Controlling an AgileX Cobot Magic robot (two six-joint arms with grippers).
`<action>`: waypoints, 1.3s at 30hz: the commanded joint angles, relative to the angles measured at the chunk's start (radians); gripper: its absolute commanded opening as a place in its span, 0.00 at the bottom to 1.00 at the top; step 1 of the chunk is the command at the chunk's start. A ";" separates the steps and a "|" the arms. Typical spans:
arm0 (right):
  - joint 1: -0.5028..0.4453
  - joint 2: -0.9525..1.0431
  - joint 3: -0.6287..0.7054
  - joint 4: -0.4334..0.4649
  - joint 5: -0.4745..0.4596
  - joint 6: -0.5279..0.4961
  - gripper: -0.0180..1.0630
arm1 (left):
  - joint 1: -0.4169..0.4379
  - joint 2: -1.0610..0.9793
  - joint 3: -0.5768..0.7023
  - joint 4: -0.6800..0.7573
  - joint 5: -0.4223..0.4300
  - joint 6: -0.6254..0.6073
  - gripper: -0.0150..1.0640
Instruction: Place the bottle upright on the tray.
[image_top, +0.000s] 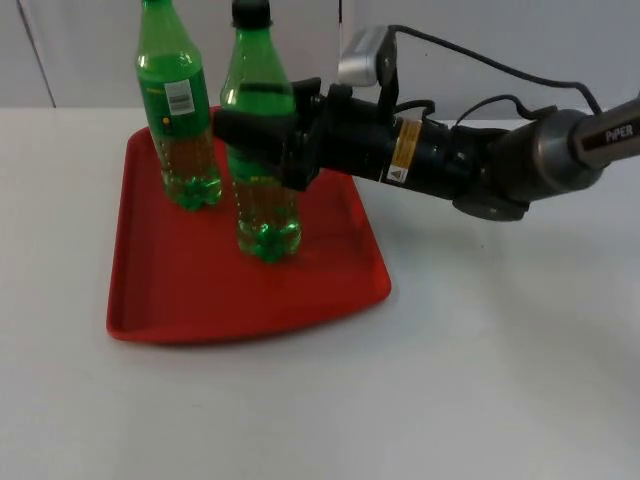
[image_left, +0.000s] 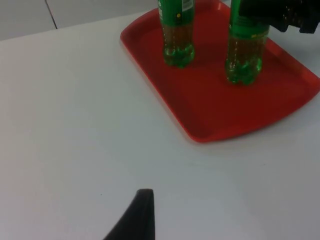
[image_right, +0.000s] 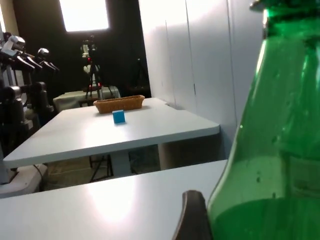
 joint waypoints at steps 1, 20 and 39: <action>-0.003 -0.008 -0.011 -0.025 -0.028 0.004 0.02 | -0.003 -0.003 0.005 0.001 -0.007 -0.002 0.99; -0.005 -0.008 -0.011 -0.124 -0.028 0.071 0.02 | -0.003 -0.003 0.005 0.001 -0.007 -0.002 0.99; -0.005 -0.008 -0.011 -0.121 -0.028 0.128 0.99 | -0.003 -0.003 0.005 0.001 -0.007 -0.002 0.99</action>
